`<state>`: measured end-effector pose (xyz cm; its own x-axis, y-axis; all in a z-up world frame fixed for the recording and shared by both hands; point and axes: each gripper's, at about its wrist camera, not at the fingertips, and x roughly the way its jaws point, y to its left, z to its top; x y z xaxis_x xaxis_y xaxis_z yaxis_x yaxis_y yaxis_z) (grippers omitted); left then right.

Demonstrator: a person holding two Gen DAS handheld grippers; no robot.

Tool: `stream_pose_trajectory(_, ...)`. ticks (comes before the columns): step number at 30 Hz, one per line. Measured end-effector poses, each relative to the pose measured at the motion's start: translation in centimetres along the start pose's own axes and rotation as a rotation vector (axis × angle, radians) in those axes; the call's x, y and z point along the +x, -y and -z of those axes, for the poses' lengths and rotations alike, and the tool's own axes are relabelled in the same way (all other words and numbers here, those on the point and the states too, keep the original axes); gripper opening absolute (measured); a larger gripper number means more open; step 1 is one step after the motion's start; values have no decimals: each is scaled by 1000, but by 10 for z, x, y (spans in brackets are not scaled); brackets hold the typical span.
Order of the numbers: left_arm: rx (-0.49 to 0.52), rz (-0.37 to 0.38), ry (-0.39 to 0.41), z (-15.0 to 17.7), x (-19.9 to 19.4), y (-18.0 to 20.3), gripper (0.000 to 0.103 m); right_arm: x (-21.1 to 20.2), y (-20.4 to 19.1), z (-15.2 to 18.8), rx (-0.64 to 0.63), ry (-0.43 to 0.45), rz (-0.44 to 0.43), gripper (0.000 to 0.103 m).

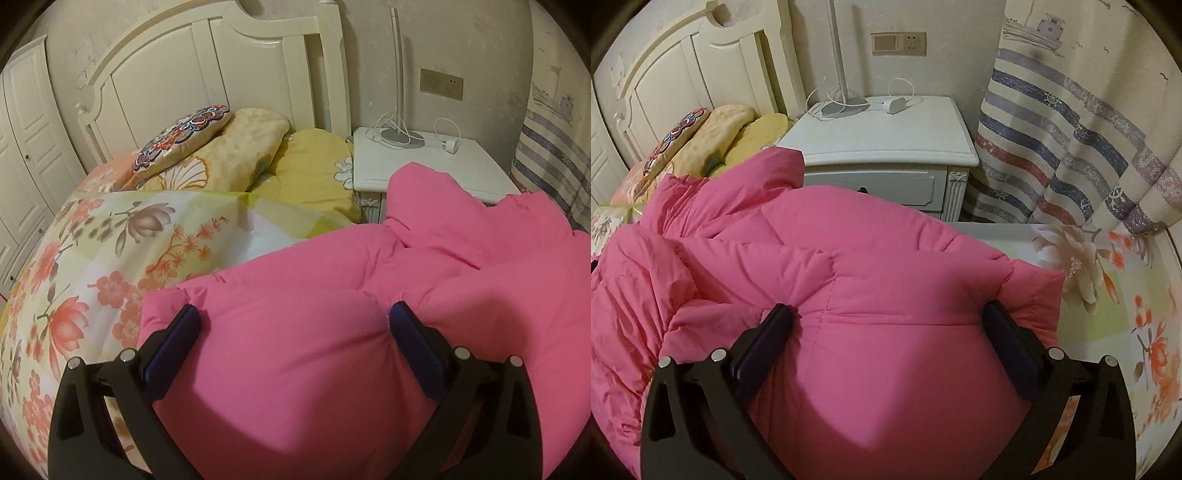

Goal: Fold large clothes
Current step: 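Grasp the jacket hem with both tools and fold it toward the collar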

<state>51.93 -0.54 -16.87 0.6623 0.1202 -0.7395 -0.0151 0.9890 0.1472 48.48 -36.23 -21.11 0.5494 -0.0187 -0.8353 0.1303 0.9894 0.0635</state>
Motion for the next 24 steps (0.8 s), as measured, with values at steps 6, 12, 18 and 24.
stream_pose_trajectory(6, 16, -16, -24, -1, 7, 3, 101, 5, -3, -2, -11, -19, 11, 99)
stream_pose_trajectory(12, 39, -78, -24, -1, 9, 8, 101, 6, -6, -1, -20, -7, 38, 99)
stream_pose_trajectory(18, 55, -137, -9, 0, 7, 12, 101, 4, -7, 1, -23, 5, 51, 99)
stream_pose_trajectory(24, 5, -15, 15, 1, -22, -14, 99, -22, 0, -1, -15, -8, 26, 99)
